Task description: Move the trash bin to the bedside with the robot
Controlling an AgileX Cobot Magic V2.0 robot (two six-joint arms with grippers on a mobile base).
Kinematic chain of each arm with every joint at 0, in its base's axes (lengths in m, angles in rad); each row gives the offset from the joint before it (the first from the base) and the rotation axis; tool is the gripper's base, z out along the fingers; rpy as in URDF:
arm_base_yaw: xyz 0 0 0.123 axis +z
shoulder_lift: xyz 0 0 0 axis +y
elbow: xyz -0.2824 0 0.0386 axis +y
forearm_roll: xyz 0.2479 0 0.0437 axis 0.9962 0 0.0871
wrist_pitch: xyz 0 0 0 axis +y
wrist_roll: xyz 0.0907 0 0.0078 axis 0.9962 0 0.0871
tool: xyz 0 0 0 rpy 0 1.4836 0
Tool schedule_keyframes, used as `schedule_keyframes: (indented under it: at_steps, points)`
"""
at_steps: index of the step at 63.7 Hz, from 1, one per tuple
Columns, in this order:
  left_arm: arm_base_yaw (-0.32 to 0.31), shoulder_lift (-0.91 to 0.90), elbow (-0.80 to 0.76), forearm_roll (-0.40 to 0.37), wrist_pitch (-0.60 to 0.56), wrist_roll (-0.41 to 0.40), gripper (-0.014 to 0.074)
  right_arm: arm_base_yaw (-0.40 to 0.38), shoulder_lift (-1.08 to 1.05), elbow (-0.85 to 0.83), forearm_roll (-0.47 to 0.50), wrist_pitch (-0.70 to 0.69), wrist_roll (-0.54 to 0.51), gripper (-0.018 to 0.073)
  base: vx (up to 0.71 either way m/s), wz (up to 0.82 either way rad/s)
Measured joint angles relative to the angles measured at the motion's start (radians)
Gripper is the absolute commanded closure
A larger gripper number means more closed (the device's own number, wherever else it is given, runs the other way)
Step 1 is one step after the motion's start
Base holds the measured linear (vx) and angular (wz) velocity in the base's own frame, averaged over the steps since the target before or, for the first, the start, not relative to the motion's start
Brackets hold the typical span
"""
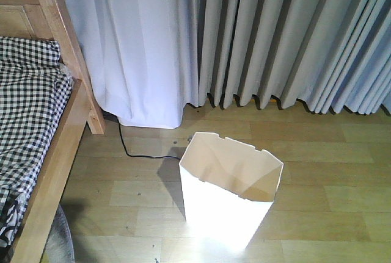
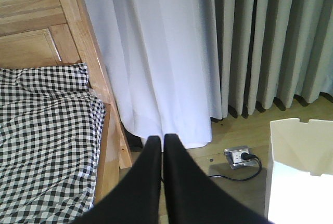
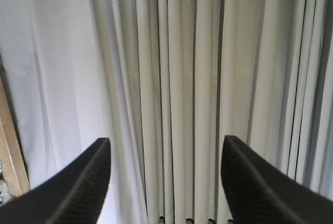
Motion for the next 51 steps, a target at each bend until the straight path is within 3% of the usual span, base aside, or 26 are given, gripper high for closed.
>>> schedule_keyframes:
  at_steps: [13, 51]
  points:
    - [0.000, 0.000, 0.000, 0.000, 0.000, 0.000, 0.0603, 0.000, 0.000, 0.000, -0.010, 0.020, 0.000, 0.0573, 0.00, 0.00]
    - [0.000, 0.000, 0.000, 0.000, 0.000, 0.000, 0.0603, 0.000, 0.000, 0.012, -0.019, 0.000, -0.006, 0.0567, 0.00, 0.00]
